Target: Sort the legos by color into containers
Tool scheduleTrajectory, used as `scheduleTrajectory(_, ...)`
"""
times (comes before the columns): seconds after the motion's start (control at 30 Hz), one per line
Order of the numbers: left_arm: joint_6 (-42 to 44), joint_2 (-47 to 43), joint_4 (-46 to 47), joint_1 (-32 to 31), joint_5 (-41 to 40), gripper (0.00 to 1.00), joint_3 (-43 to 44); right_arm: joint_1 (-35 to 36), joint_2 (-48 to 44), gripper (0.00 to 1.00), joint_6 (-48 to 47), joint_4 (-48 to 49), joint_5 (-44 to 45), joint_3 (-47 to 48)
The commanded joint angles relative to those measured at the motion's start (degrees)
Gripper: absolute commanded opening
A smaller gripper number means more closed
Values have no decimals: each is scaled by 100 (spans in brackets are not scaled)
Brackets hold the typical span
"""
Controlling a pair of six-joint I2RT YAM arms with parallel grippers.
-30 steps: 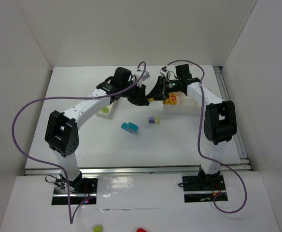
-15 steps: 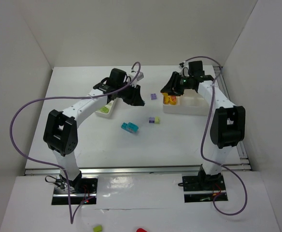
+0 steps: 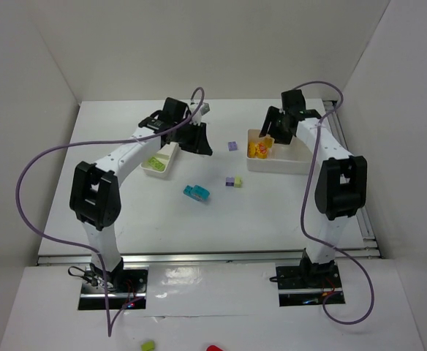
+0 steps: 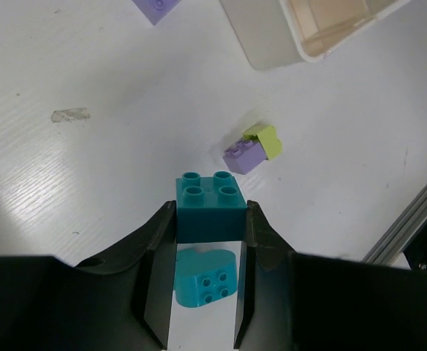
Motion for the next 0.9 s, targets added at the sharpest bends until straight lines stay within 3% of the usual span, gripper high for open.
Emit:
scheduleTrajectory(0.0,-216,193,-401,4,-359,0,332,121,58,71,-221,7,217,359)
scheduleTrajectory(0.23,-436,255,-533,346,-650,0,465,174,110,74,-335,112,110,429)
scheduleTrajectory(0.5,-383,308,-701,452,-711,0,527,227,-452,67,-212,509,190,-97)
scheduleTrajectory(0.67,-436,255,-701,452,-711,0,325,288,-628,75,-265,456,242,-151)
scheduleTrajectory(0.87,-436,255,-648,452,-789,0,386,341,-742,78,-318,342,348,-256)
